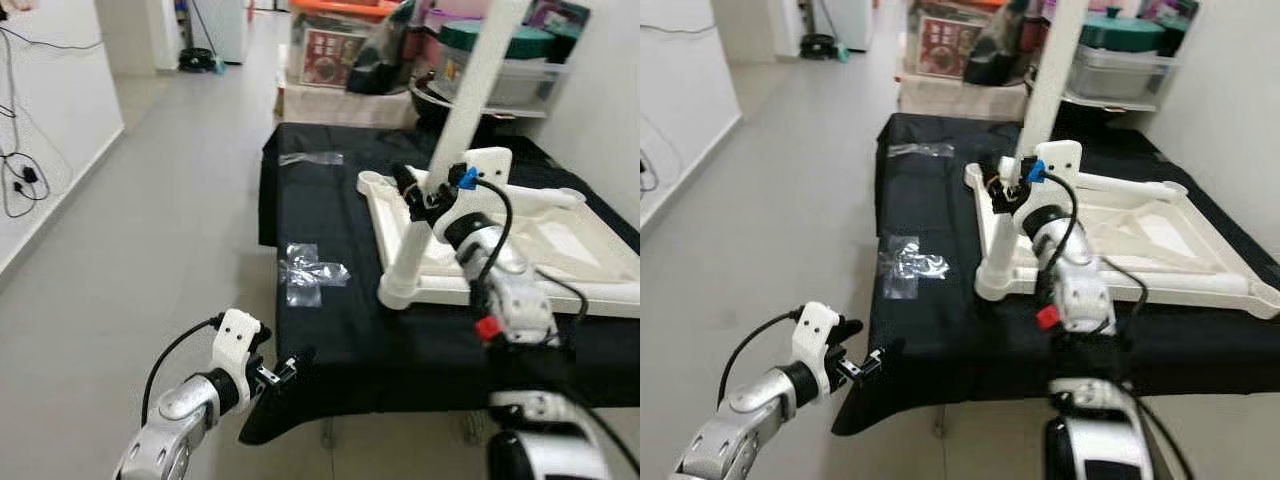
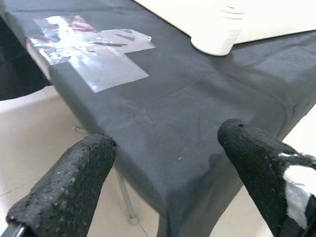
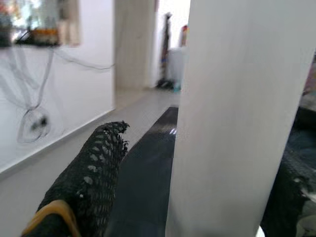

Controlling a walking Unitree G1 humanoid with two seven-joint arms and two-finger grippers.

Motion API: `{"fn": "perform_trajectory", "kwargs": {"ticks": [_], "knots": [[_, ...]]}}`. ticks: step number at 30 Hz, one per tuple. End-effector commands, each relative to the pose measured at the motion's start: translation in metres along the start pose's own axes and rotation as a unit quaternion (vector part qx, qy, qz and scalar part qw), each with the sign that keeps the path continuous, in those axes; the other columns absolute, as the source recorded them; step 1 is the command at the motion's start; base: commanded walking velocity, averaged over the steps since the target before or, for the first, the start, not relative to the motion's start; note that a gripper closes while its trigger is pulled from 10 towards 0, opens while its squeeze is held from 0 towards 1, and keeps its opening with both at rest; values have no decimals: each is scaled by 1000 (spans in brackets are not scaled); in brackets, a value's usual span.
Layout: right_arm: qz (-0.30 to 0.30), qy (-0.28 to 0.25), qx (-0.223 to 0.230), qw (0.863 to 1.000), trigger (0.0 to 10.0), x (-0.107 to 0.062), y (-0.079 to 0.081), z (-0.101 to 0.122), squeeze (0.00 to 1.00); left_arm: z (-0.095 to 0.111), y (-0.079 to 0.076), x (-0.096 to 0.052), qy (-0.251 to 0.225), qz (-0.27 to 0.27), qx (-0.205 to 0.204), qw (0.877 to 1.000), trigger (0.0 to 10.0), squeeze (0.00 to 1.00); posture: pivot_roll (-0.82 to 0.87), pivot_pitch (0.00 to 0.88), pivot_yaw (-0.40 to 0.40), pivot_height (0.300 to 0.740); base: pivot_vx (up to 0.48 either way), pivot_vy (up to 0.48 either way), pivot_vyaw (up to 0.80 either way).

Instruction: Building children table

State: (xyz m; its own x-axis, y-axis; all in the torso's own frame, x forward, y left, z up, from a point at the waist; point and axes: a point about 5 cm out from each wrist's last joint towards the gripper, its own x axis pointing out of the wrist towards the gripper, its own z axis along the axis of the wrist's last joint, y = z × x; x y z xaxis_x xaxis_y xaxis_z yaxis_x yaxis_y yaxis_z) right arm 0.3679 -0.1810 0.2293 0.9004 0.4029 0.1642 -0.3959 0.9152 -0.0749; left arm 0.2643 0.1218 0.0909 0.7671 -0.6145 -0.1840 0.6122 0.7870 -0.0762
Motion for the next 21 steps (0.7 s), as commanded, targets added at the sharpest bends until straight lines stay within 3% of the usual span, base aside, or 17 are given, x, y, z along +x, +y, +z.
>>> {"fn": "perform_trajectory", "kwargs": {"ticks": [1, 4, 5, 6, 7, 8, 9, 10, 11, 21], "knots": [[104, 61, -1, 993, 10000, 3, 17, -21, 0, -2, -1, 1, 7, -4, 3, 1000, 10000, 0, 10, 0, -127, 740, 0, 0, 0], [127, 79, -6, 989, 10000, 2, 17, -27, 0, -2, -1, 1, 6, -3, 3, 1000, 10000, 0, 10, 0, -127, 740, 0, 0, 0], [127, 93, -7, 987, 9333, 2, 16, -31, 0, -2, -1, 1, 6, -3, 3, 1000, 10000, 0, 13, 0, -132, 740, 0, 0, 0], [127, 93, -7, 987, 9333, 2, 16, -31, 0, -2, -1, 1, 6, -3, 3, 1000, 10000, 0, 13, 0, -132, 740, 0, 0, 0], [123, 98, -5, 988, 5176, 5, 15, -31, 0, -2, -1, 1, 6, -2, 4, 1000, 10000, 0, 16, 0, -136, 740, 0, 0, 0], [119, 98, -3, 988, 5176, 7, 15, -31, 0, -2, -1, 0, 6, -1, 4, 1000, 10000, 0, 16, 0, -136, 740, 0, 0, 0], [108, 100, 2, 989, 1451, 9, 15, -32, 0, -2, -1, 0, 6, -1, 4, 1000, 10000, 0, 18, 0, -137, 740, 0, 0, 0], [108, 100, 2, 989, 1451, 9, 15, -32, 0, -2, -1, 0, 6, -1, 4, 1000, 10000, 0, 18, 0, -137, 740, 0, 0, 0], [95, 105, 6, 990, 0, 11, 13, -34, 0, -2, -1, 0, 6, 0, 5, 1000, 10000, 0, 21, 0, -139, 740, 0, 0, 0], [40, 93, 15, 995, 0, 9, -2, -35, 0, -3, 1, -2, 7, 2, 6, 1000, 10000, 0, 18, 0, -135, 740, 0, 0, 0]]}}
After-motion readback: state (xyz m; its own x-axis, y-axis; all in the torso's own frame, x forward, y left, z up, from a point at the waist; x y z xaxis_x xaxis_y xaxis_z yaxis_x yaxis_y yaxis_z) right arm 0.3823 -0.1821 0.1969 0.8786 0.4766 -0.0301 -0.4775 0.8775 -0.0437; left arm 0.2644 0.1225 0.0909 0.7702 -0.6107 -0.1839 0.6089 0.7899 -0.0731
